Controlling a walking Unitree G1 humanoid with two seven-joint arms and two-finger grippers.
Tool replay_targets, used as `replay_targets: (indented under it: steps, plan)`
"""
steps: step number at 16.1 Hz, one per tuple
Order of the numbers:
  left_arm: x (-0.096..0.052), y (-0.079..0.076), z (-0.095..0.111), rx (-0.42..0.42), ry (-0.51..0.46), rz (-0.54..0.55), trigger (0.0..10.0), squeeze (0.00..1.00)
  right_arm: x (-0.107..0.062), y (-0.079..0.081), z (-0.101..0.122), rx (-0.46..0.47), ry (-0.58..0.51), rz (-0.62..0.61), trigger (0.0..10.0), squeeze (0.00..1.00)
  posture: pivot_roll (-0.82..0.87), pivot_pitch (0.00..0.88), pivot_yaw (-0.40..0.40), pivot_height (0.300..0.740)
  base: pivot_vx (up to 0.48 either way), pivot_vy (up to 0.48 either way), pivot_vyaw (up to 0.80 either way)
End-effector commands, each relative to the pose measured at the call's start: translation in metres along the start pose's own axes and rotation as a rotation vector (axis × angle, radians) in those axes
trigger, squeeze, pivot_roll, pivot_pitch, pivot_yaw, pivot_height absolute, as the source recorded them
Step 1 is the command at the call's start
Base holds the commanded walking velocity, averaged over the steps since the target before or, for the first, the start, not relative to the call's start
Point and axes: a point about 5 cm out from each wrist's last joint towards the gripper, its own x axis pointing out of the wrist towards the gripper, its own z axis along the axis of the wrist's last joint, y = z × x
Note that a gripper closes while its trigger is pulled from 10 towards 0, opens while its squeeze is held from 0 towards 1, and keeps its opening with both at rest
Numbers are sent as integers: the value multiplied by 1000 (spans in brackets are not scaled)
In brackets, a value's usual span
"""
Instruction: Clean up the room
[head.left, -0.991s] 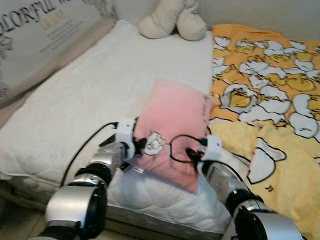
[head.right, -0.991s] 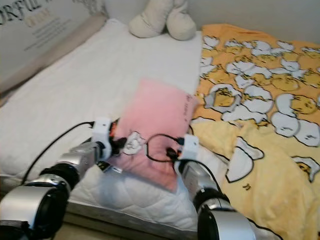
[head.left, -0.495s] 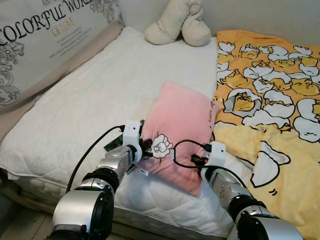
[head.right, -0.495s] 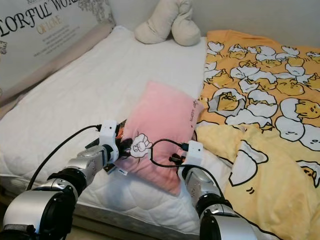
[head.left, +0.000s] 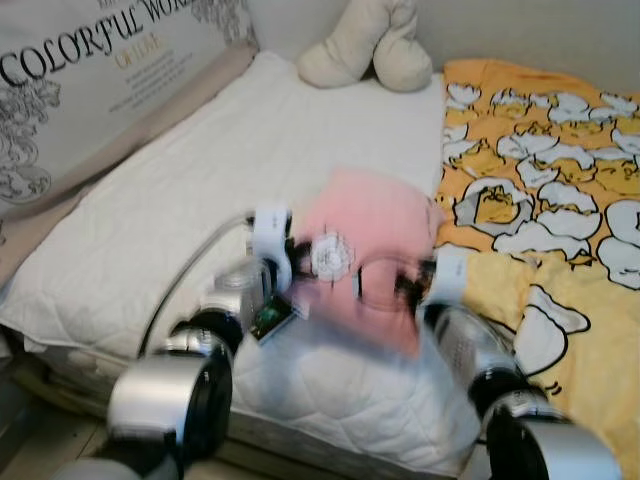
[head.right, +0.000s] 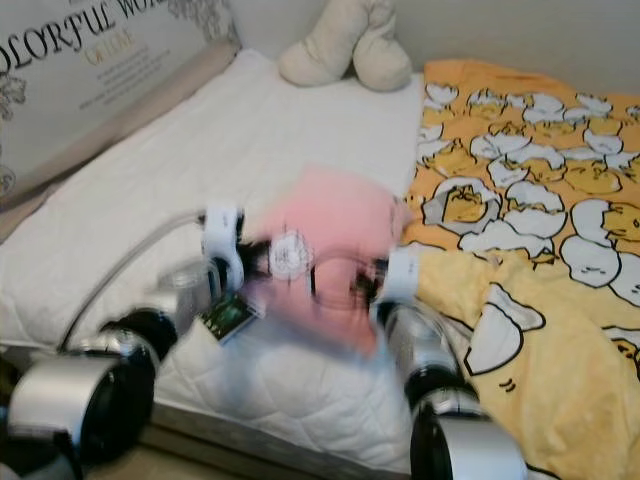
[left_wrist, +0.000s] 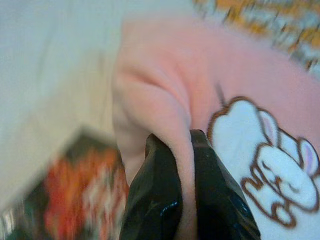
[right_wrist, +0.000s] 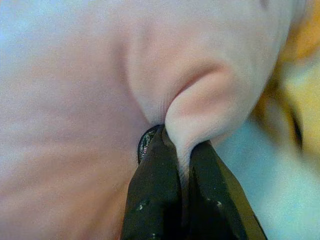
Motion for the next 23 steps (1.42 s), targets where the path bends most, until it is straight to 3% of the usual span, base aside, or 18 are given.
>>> replay_targets:
  steps: [1, 2, 3, 4, 5, 6, 8, 14, 23]
  plan:
    - [2, -1, 33, 43, -112, -28, 0, 0, 5, 3, 39, -38, -143, 22, 0, 0, 127, 0, 22, 740, 0, 0, 0]
    - [1, 0, 55, 94, -184, -51, 0, 0, 5, 11, 73, -87, -262, 57, 0, 0, 119, 0, 30, 740, 0, 0, 0]
    - [0, -1, 60, 121, -202, -57, 196, 0, 3, 13, 84, -108, -304, 57, 0, 0, 113, 0, 34, 740, 0, 0, 0]
    - [1, -3, 62, 131, -225, -65, 10000, 0, 2, 12, 89, -130, -321, 34, 1725, 0, 111, 0, 34, 740, 0, 0, 0]
    - [1, -5, 64, 99, -254, -70, 10000, 0, 1, 11, 92, -139, -333, 24, 10000, 0, 108, 0, 34, 740, 0, 0, 0]
    - [1, -5, 65, 71, -286, -38, 10000, 0, -1, 11, 91, -186, -336, 18, 10000, 0, 105, 0, 34, 740, 0, 0, 0]
    - [3, -11, 64, -12, -332, -15, 10000, 0, -2, 10, 88, -174, -336, 3, 10000, 0, 98, 0, 33, 740, 0, 240, 0]
    - [7, -22, 58, 27, -319, -15, 10000, 0, -5, 10, 88, -165, -344, -12, 10000, 0, 94, 0, 37, 740, 0, 480, 0]
    - [8, -25, 53, 28, -295, -39, 10000, 0, -7, 10, 85, -184, -335, -7, 10000, 0, 92, 0, 35, 740, 0, 480, 476]
